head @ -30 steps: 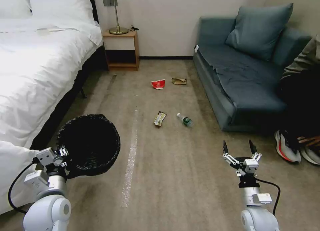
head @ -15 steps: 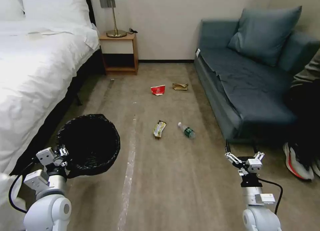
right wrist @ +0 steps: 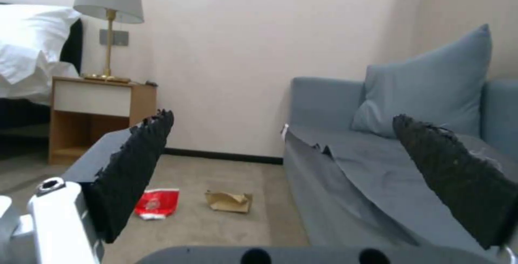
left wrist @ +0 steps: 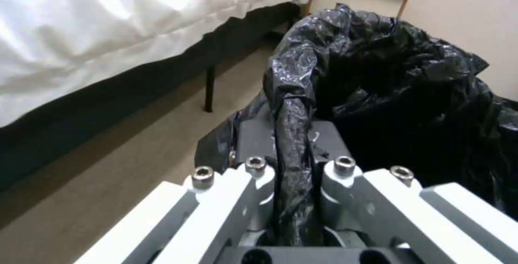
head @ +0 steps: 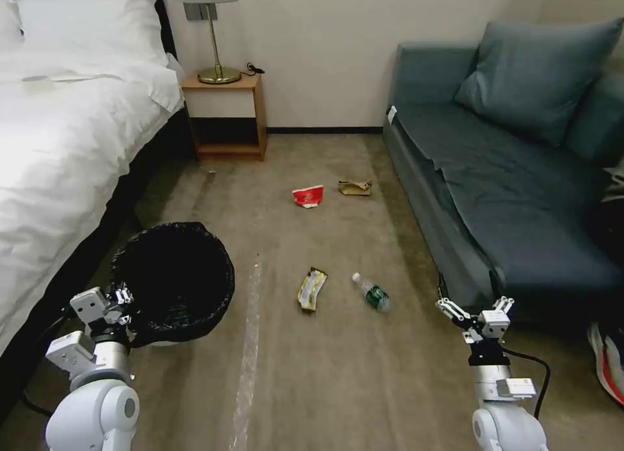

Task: Pick up the trash bin, then pick up the garbage on the floor and place it into the trash bin.

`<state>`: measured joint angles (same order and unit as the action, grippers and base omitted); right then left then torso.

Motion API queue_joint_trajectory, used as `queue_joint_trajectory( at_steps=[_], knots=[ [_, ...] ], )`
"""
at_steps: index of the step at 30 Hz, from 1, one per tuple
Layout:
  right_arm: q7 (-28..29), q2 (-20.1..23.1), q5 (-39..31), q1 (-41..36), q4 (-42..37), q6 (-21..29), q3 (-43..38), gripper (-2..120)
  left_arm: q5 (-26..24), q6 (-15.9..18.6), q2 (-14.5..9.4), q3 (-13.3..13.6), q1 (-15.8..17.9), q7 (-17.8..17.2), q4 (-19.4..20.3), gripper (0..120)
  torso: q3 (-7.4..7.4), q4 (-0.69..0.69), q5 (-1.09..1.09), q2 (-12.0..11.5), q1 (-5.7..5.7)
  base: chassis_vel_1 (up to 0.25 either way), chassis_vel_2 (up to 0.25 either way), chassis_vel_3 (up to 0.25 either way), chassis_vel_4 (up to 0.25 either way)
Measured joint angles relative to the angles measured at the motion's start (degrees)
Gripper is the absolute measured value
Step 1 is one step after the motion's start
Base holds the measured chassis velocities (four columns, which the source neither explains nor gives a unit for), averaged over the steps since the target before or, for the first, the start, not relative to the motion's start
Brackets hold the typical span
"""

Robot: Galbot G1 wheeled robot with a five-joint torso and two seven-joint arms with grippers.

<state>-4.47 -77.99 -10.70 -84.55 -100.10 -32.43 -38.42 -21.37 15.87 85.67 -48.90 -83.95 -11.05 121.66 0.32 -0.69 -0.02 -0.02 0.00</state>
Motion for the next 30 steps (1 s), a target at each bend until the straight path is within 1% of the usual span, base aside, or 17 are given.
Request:
queue_joint_trajectory(
  at_steps=[7,8,9,12,16,19,23,25,26,27,28,29,30],
  knots=[
    [-0.03,0.25,-0.12,0.05,-0.29,0.16,-0.37,100,-0.13,0.0,-0.15,-0.07,0.21,-0.03,0.02,6,-0.01,0.0,0.02,0.0,0.0,-0.205,0.22,0.213,-0.212],
    [-0.04,0.33,-0.13,0.05,-0.14,0.13,-0.5,100,-0.15,0.0,-0.11,-0.08,0.21,-0.02,-0.1,6,-0.01,0.0,-0.01,0.0,0.0,-0.221,0.208,0.228,-0.225],
    [-0.38,0.34,-0.24,0.09,0.26,-0.24,-0.52,100,-0.18,-0.01,-0.06,-0.09,0.21,0.01,-0.34,6,0.0,0.0,0.02,0.0,0.0,-0.221,0.227,0.224,-0.225],
    [-1.13,0.37,-0.63,0.41,1.19,-1.5,-0.44,100,-0.14,-0.2,-0.01,-0.1,0.21,0.03,-0.82,6,0.0,0.01,-0.01,0.0,0.0,-0.224,0.222,0.204,-0.215],
    [-1.71,0.37,-0.83,0.73,2.09,-2.21,-0.25,100,-0.07,-0.27,0.04,-0.07,0.24,0.1,-1.12,6,0.01,0.01,0.02,0.0,-0.01,-0.174,0.21,0.151,-0.173],
    [-2.13,0.45,-0.95,1.15,3.25,-2.57,-0.01,100,0.02,-0.34,0.06,-0.05,0.4,0.12,-1.36,6,0.01,0.0,0.01,0.0,-0.01,-0.067,0.071,0.09,-0.045],
    [-2.37,0.73,-0.98,1.83,4.77,-3.12,0.62,100,0.14,-0.36,0.13,-0.04,0.45,0.19,-1.57,6,-0.01,0.0,0.01,0.0,0.0,0.0,0.0,0.0,0.0],
    [-2.13,1.85,-0.06,3.65,7.52,-3.38,2.3,100,0.74,-0.46,0.28,-0.04,0.49,0.57,-1.99,5,-0.01,0.0,0.0,0.0,0.0,0.0,0.0,0.0,0.0],
    [-2.13,1.85,-0.06,3.65,7.52,-3.38,2.3,100,0.74,-0.46,0.28,-0.04,0.49,0.57,-1.99,5,-0.01,0.0,0.0,0.0,0.0,0.0,0.0,0.0,0.0],
    [-1.66,2.3,0.44,4.34,8.57,-3.36,2.86,100,0.95,-0.51,0.31,-0.04,0.48,0.75,-2.06,5,-0.02,0.0,0.0,0.0,0.0,0.0,0.0,0.0,0.0],
    [-0.77,3.27,1.18,6.16,11.28,-3.22,4.39,100,1.47,-0.58,0.37,0.09,0.46,1.11,-2.18,5,-0.01,0.0,0.02,0.0,0.0,0.0,0.0,0.0,0.0],
    [-0.77,3.27,1.18,6.16,11.28,-3.22,4.39,100,1.47,-0.58,0.37,0.09,0.46,1.11,-2.18,5,-0.01,0.0,0.02,0.0,0.0,0.0,0.0,0.0,0.0],
    [0.2,4.13,1.81,7.61,13.29,-2.97,5.63,100,1.82,-0.59,0.4,0.27,0.51,1.25,-2.32,5,-0.01,0.01,0.03,0.0,0.0,0.0,0.0,0.0,0.0]
  ],
)
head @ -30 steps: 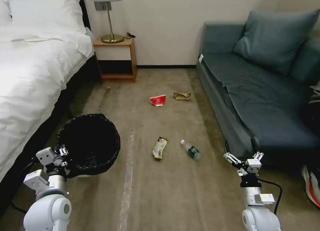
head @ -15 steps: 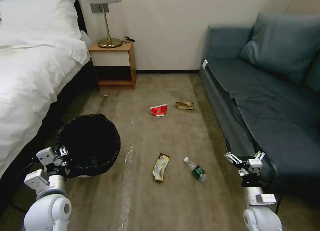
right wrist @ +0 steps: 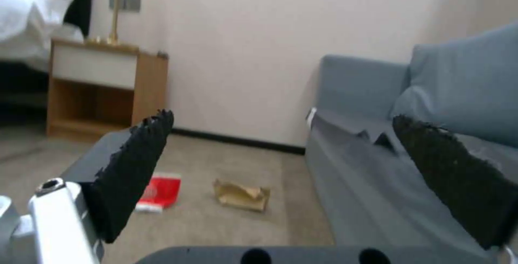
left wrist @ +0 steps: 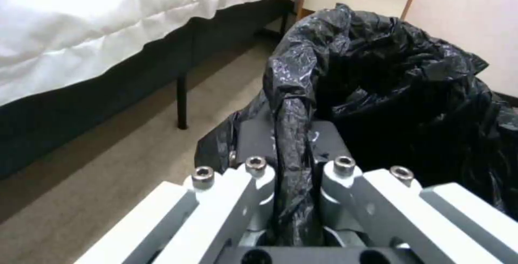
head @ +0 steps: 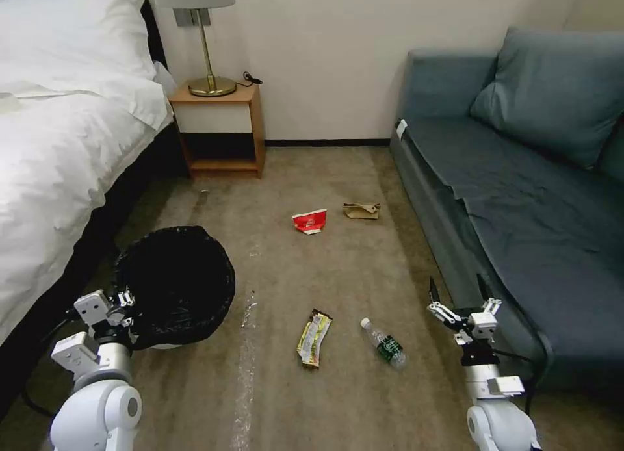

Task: Pick up the trash bin, then pick up the garbage on the floor and place it into the trash bin.

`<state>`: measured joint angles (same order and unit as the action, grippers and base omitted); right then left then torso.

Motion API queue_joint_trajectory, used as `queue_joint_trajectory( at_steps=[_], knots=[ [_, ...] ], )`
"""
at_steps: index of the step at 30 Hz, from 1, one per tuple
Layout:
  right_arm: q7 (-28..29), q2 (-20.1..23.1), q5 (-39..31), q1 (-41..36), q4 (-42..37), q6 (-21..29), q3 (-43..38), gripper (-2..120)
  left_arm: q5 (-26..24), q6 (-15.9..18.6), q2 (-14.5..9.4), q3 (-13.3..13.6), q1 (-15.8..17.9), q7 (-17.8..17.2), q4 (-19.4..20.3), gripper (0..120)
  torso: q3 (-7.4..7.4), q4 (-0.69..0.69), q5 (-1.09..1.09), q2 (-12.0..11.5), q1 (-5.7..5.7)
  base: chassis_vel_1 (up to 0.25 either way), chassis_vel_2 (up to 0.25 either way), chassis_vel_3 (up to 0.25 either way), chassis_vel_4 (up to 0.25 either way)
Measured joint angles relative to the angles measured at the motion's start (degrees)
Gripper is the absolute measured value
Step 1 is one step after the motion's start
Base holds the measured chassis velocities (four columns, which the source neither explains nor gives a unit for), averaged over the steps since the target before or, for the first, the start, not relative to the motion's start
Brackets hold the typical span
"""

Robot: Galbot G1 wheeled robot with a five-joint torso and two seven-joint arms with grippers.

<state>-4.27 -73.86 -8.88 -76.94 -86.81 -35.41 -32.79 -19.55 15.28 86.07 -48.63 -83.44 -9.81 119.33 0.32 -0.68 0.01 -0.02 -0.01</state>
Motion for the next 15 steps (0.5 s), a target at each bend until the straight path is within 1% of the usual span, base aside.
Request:
queue_joint_trajectory(
  at_steps=[1,3,4,5,6,7,8,10,11,12,13,14,15],
  knots=[
    [0.0,0.0,0.0,0.0,0.0,0.0,0.0,100,0.0,0.0,0.0,0.0,0.0,0.0,0.0,5,0.0,0.0,0.0,0.0,0.0,0.0,0.0,0.0,0.0],
    [0.86,2.21,1.37,4.72,5.57,0.43,3.08,100,0.98,0.0,0.04,0.98,0.8,0.06,-0.75,5,0.0,-0.01,-0.02,0.0,0.0,0.0,0.0,0.0,0.0],
    [0.86,2.21,1.37,4.72,5.57,0.43,3.08,100,0.98,0.0,0.04,0.98,0.8,0.06,-0.75,5,0.0,-0.01,-0.02,0.0,0.0,0.0,0.0,0.0,0.0],
    [0.92,3.01,1.58,7.05,8.06,0.64,4.57,100,1.4,0.02,0.05,1.51,1.19,0.04,-1.1,5,0.01,0.0,-0.01,0.0,0.0,0.0,0.0,0.0,0.0],
    [0.7,3.61,1.54,9.04,10.23,1.11,5.62,100,1.76,0.1,0.07,1.96,1.47,0.01,-1.34,5,0.0,0.0,-0.02,0.0,0.0,0.0,0.0,0.0,0.0],
    [-1.0,4.21,1.09,10.91,12.37,2.28,6.35,100,2.16,0.2,0.09,2.42,1.6,0.0,-1.54,5,0.0,0.0,-0.02,0.0,0.0,0.0,0.0,0.0,0.0],
    [-1.0,4.21,1.09,10.91,12.37,2.28,6.35,100,2.16,0.2,0.09,2.42,1.6,0.0,-1.54,5,0.0,0.0,-0.02,0.0,0.0,0.0,0.0,0.0,0.0],
    [-5.38,5.73,-1.73,13.06,15.14,6.28,7.52,100,2.87,0.23,0.13,3.09,1.59,-0.05,-1.65,5,0.01,0.01,0.0,0.0,0.0,0.0,0.0,0.0,0.0],
    [-5.38,5.73,-1.73,13.06,15.14,6.28,7.52,100,2.87,0.23,0.13,3.09,1.59,-0.05,-1.65,5,0.01,0.01,0.0,0.0,0.0,0.0,0.0,0.0,0.0],
    [-7.93,7.44,-4.97,13.92,16.48,9.62,8.3,100,3.37,0.22,0.21,3.57,1.55,-0.06,-1.73,5,0.01,0.01,-0.01,0.0,0.0,0.0,0.0,0.0,0.0],
    [-9.92,8.42,-6.41,14.09,16.98,11.92,8.26,100,3.7,0.22,0.27,3.97,1.55,-0.03,-1.9,5,0.01,0.0,-0.02,0.0,0.0,0.0,0.0,0.0,0.0],
    [-9.92,8.42,-6.41,14.09,16.98,11.92,8.26,100,3.7,0.22,0.27,3.97,1.55,-0.03,-1.9,5,0.01,0.0,-0.02,0.0,0.0,0.0,0.0,0.0,0.0],
    [-12.93,9.66,-7.65,14.18,17.64,14.07,8.04,100,3.97,0.22,0.39,4.31,1.55,0.05,-2.1,5,0.01,-0.02,-0.02,0.0,0.0,0.0,0.0,0.0,0.0]
  ],
)
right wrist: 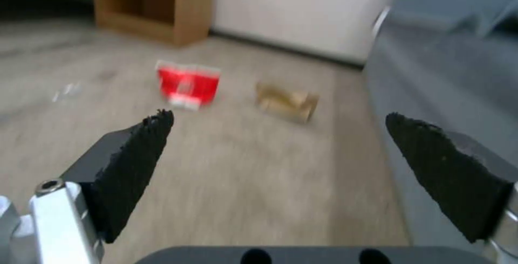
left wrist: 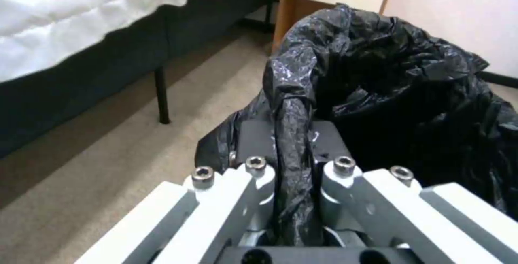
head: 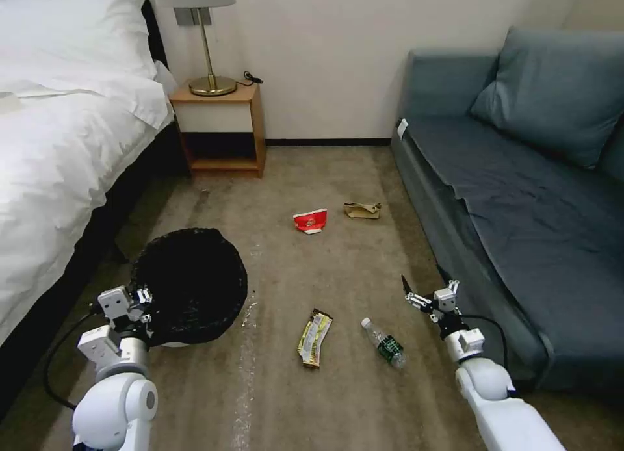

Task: Pick up the trash bin, then pick up the garbage on the floor and place it into the trash bin.

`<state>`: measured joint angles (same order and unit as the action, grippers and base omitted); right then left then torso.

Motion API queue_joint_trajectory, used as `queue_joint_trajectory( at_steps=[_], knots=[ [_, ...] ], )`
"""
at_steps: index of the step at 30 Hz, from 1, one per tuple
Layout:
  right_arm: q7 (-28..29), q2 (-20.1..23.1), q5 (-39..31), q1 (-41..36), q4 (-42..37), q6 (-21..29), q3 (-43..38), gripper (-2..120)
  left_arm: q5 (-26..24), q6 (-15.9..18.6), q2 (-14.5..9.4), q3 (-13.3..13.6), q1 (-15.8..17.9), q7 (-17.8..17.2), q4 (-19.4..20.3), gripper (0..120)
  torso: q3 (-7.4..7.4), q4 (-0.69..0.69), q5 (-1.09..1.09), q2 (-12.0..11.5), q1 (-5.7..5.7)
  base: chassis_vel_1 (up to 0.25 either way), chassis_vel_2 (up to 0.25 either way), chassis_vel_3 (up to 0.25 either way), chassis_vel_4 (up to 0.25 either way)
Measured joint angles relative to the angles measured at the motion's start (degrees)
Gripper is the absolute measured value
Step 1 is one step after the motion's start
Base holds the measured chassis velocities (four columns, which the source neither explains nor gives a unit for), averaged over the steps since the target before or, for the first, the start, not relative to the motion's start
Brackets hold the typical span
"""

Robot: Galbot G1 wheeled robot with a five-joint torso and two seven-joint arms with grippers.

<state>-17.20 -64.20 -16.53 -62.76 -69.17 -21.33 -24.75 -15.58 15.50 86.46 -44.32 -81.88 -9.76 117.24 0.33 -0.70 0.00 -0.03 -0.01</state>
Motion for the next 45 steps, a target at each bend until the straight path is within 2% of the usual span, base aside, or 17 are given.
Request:
queue_joint_trajectory(
  at_steps=[4,6,7,8,14,23,33,45],
  knots=[
    [-4.31,1.61,-0.92,-0.07,0.35,2.42,-0.34,100,0.35,-0.16,0.22,0.17,0.01,0.15,-0.35,5,0.0,0.0,0.0,0.0,0.0,0.0,0.0,0.0,0.0],
    [-11.05,3.65,-1.8,-0.34,0.99,4.4,-0.37,100,0.8,-0.46,0.46,0.3,0.06,0.22,-0.96,5,-0.01,0.0,-0.01,0.0,0.0,0.0,0.0,0.0,0.0],
    [-11.05,3.65,-1.8,-0.34,0.99,4.4,-0.37,100,0.8,-0.46,0.46,0.3,0.06,0.22,-0.96,5,-0.01,0.0,-0.01,0.0,0.0,0.0,0.0,0.0,0.0],
    [-13.66,4.17,-2.14,-0.37,1.66,4.54,0.1,100,1.03,-0.61,0.53,0.46,0.08,0.25,-1.2,5,0.0,0.0,0.0,0.0,0.0,0.0,0.0,0.0,0.0],
    [-17.88,3.83,-3.28,-0.97,2.61,4.88,1.82,100,1.72,-0.79,0.73,1.08,0.2,0.29,-1.41,5,0.0,0.01,0.0,0.0,0.0,0.0,0.0,0.0,0.0],
    [-20.24,2.01,-0.37,0.21,6.65,4.75,4.51,100,2.15,-0.91,0.8,2.3,0.01,0.3,-0.9,5,-0.01,0.01,-0.02,0.0,0.0,0.0,0.0,0.0,0.0],
    [-21.42,-2.45,6.04,5.82,17.01,3.59,5.56,100,2.1,-1.43,0.75,1.78,-0.93,0.6,-0.42,5,0.0,0.02,0.0,0.0,0.0,0.0,0.0,0.0,0.0],
    [-22.88,-2.83,7.92,6.87,21.54,3.0,4.3,100,2.0,-1.51,0.7,1.59,-0.7,0.7,-0.04,5,0.0,0.01,-0.01,0.0,0.0,0.0,0.0,0.0,0.0]
  ],
)
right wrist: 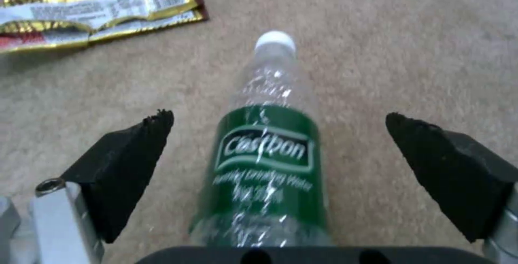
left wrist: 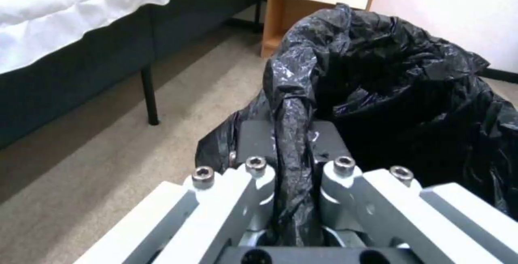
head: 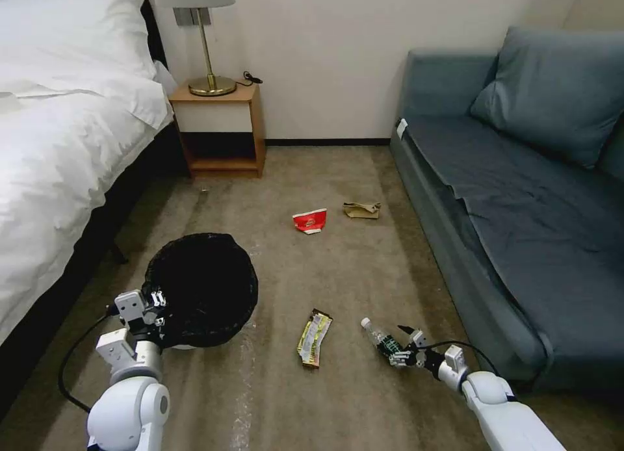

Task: Pick up the trash bin, then pick up the garbage on the floor and place it into the trash bin.

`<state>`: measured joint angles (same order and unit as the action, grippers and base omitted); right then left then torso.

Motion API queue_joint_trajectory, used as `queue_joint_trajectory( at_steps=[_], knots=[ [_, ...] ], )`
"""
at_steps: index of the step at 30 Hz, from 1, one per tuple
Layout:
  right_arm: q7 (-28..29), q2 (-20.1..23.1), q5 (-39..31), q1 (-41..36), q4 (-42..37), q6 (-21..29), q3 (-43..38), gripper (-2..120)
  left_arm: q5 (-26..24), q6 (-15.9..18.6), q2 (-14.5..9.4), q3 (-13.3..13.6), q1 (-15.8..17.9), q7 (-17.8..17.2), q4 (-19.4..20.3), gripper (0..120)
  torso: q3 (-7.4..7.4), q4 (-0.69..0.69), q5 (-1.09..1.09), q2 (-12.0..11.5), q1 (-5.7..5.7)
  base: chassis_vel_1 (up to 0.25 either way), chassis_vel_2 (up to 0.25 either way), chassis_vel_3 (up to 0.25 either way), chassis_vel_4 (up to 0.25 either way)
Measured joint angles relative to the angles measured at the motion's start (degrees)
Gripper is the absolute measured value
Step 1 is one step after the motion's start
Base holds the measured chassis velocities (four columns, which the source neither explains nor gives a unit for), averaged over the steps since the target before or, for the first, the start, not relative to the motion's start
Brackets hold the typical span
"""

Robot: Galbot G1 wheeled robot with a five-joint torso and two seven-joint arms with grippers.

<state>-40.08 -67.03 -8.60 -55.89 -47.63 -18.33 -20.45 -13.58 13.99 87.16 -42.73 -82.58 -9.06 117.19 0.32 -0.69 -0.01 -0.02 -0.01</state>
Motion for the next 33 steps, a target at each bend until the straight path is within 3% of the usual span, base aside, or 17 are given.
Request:
queue_joint_trajectory(
  at_steps=[15,21,23,33],
  knots=[
    [-1.69,-1.4,1.81,-0.8,2.49,-0.89,-0.8,99,0.3,0.0,0.17,0.49,0.23,-0.22,-0.04,5,0.0,0.0,0.01,0.0,0.0,0.0,0.0,0.0,0.0],
    [-1.3,-1.26,1.64,-1.09,2.62,-1.32,-1.36,83,0.3,-0.04,0.13,0.78,0.23,-0.25,-0.04,5,0.0,0.0,0.0,0.0,0.0,0.0,0.0,0.0,0.0],
    [-0.87,-1.28,1.47,-1.23,2.62,-1.46,-1.45,71,0.31,-0.08,0.15,0.96,0.23,-0.26,-0.05,5,0.0,0.0,0.0,0.0,0.0,0.0,0.0,0.0,0.0],
    [-0.14,-1.7,1.14,-2.06,2.51,-2.04,-2.0,36,0.41,-0.11,0.04,1.54,0.19,-0.35,0.1,5,0.0,0.0,0.0,0.0,0.0,0.0,0.0,0.0,0.0]
  ],
)
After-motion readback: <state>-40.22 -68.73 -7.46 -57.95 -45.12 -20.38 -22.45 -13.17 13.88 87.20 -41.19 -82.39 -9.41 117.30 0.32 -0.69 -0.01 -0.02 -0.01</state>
